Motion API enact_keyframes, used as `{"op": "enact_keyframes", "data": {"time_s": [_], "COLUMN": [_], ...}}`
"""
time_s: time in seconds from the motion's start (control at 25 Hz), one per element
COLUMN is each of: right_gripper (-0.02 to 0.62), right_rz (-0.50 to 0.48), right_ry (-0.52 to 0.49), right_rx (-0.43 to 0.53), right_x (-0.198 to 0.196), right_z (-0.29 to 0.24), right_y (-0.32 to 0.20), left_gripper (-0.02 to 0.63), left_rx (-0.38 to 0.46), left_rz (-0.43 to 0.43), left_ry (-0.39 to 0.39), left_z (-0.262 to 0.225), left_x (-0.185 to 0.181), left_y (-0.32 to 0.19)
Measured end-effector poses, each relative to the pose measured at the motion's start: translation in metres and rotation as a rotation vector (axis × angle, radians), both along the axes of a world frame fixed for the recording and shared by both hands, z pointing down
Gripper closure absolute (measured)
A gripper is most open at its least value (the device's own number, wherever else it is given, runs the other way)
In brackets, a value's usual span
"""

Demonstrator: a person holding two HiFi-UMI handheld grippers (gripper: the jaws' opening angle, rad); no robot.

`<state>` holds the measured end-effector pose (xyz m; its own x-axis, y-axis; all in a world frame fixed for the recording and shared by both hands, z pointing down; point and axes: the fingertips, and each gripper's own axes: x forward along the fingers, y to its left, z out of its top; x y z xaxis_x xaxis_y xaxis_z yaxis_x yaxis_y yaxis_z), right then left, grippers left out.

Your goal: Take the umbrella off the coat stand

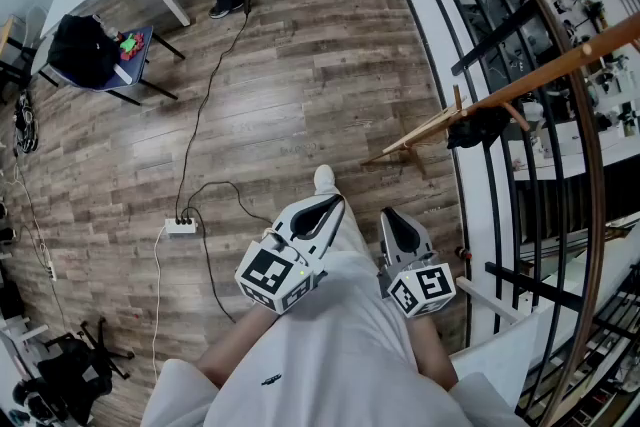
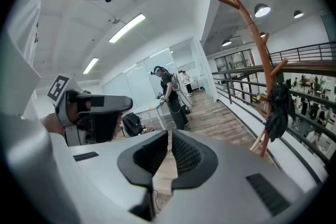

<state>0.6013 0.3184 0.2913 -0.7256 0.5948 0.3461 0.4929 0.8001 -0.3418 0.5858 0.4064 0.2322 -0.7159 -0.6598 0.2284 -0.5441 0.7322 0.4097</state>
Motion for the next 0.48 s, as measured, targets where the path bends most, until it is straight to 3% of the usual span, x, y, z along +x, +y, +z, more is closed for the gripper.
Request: {"op": "enact_keyframes", "data": {"time_s": [0.16, 0.36, 0.48], "right_gripper": [0.545, 0.545, 0.545], "right_rz": [-0.022, 0.204, 0.215], "right_ry": [0.007, 0.126, 0.095], "right_rx": [-0.025, -0.059, -0.101], "right_x": [-0.02, -0.097, -0.149], "right_z": [0.021, 0.065, 0.047], "right_y": [0.058, 0.102, 0.147], "left_gripper": [0.583, 0.583, 0.583], "left_rx": [-0.017, -0.065, -0.095], "left_rz": [0.035, 0.09, 0.094], "left_ry": [-0.038, -0.024, -0.01], "left_z": [0.008, 0.016, 0.012], "left_x": [-0.03, -0.076, -0.12], "left_y": [0.036, 0.099, 0.148]}}
